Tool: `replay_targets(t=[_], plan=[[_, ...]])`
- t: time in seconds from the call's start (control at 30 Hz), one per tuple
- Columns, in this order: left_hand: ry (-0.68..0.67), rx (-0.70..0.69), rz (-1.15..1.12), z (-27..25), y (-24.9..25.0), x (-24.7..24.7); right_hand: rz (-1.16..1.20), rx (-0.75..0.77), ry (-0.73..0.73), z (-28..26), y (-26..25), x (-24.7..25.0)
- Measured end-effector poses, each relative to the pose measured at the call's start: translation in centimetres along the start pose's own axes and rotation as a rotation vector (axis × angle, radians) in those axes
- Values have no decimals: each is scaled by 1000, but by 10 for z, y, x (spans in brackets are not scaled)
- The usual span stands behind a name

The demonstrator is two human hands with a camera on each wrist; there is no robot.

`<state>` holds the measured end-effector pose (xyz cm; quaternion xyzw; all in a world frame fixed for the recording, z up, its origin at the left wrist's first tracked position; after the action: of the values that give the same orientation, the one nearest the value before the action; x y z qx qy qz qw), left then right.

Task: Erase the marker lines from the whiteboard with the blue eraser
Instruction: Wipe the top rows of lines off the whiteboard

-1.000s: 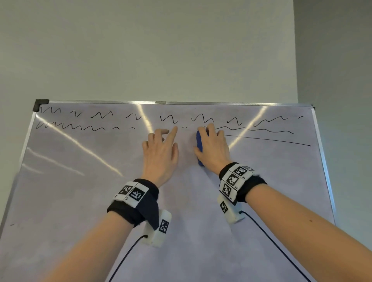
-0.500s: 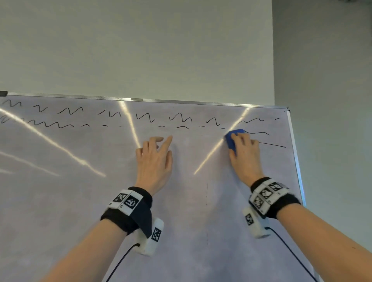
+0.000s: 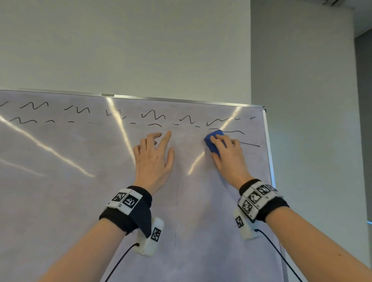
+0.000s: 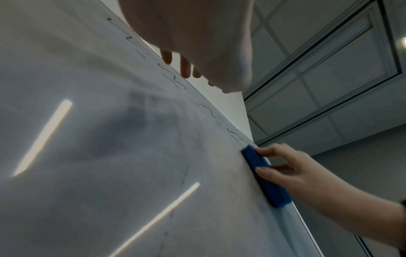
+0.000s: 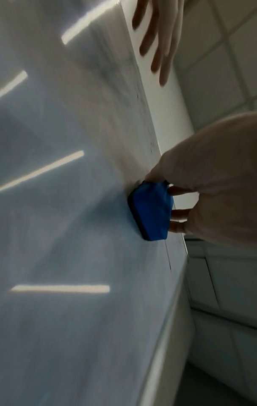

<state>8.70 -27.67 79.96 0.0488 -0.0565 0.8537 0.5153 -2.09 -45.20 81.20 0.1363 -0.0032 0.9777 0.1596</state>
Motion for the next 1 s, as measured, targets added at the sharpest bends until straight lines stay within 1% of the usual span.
replay_targets(t=[0.1,0.17,0.23,0.3,0.33,0.43,0.5,0.6,0.67,0.73,0.83,0.9,1.0], plan=[[-21,-6,-15,3,16,-9,-13,-153,19,-20,68,16],[-34,-4,-16,2,23,-12,-18,-252,28,-34,98,23],[-40,-6,-9,2,28,-13,-27,-324,40,-36,106,27],[-37,1,-16,3,31,-14,-13,-358,35,-24,93,25],[-32,8,-21,4,33,-15,-2,-335,22,-15,78,21],[-3,22,-45,7,43,-17,25,-165,-23,9,18,3],[1,32,-65,7,50,-21,14,-71,-49,14,-8,-6],[-17,25,-71,5,64,-31,-16,24,-80,10,-10,-6],[-36,25,-72,4,70,-37,-40,37,-85,2,7,0],[-43,20,-66,3,73,-40,-42,-51,-83,-10,40,8],[-50,7,-62,1,72,-39,-53,-254,-38,-30,92,23],[-50,-3,-49,2,67,-36,-88,-312,-28,-33,106,27],[-41,8,-27,8,55,-31,-59,-338,-11,-13,105,30]])
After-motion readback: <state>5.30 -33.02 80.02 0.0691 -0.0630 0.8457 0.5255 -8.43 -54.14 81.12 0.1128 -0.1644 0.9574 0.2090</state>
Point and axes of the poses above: each hand's wrist, its own z-axis towards the middle knuckle, its own x-axis out of the back of the hand, y = z × x, the point moved 10 cm from there along z, towards the middle knuckle, and after that the axes turned 4 degrees about -x, right-handed, at the moved point
